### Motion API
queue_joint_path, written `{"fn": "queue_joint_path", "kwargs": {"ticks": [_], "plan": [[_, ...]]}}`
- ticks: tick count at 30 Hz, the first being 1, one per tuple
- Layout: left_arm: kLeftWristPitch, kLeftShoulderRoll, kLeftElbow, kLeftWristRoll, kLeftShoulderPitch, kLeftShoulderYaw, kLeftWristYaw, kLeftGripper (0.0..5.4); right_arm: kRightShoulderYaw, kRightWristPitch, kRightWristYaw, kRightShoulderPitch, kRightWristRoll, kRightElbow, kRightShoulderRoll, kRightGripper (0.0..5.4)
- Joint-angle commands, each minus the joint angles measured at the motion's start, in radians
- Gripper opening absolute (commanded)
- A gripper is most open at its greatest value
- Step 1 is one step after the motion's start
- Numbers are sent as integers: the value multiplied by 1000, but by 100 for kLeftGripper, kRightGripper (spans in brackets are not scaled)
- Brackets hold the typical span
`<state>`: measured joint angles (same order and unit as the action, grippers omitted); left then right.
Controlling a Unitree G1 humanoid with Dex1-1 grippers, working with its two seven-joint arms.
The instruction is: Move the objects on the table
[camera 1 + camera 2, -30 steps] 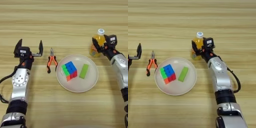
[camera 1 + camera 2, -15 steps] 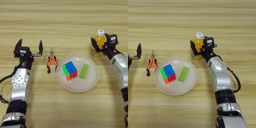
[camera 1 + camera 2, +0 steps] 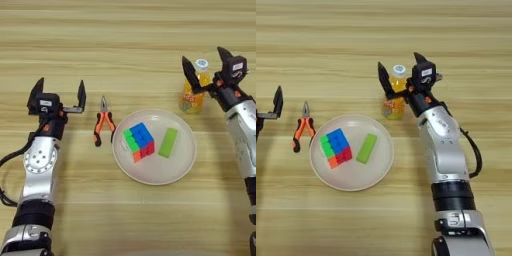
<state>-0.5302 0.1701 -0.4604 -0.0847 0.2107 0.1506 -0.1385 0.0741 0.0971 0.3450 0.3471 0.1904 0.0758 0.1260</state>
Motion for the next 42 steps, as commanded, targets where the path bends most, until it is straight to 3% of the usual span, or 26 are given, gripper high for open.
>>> {"fn": "queue_joint_path", "kwargs": {"ticks": [1, 5, 8, 11, 14, 17, 22, 30, 34, 36, 42], "plan": [[-13, -1, -20, 12, 19, -6, 3, 540, 15, 68, -3, -16, 19, -116, 6, 537], [-19, -2, -31, 17, 25, -8, 8, 540, 41, 157, -32, -74, 1, -178, 6, 537], [-25, 0, -46, 18, 33, -9, 7, 540, 74, 257, -54, -167, -35, -176, 16, 537], [-36, 5, -70, 18, 46, -10, 5, 540, 127, 345, -80, -248, -53, -93, 31, 537], [-46, 12, -100, 18, 66, -8, 3, 540, 154, 419, -100, -283, -57, 20, 27, 537], [-65, 21, -145, 21, 92, -6, 0, 540, 164, 491, -132, -264, -61, 142, 7, 537], [-95, 34, -175, 23, 112, -7, -9, 540, 172, 641, -226, -205, -144, 334, 9, 537], [-106, 43, -162, 30, 111, -22, -27, 540, 133, 683, -267, -185, -192, 381, 8, 537], [-68, 54, -152, 3, 114, -17, -58, 540, 115, 678, -285, -185, -205, 373, 1, 537], [-21, 56, -134, -36, 114, -15, -99, 540, 107, 676, -294, -188, -211, 366, -2, 537], [115, 66, -3, -66, 73, -58, -210, 540, 86, 669, -307, -202, -218, 342, -7, 537]]}}
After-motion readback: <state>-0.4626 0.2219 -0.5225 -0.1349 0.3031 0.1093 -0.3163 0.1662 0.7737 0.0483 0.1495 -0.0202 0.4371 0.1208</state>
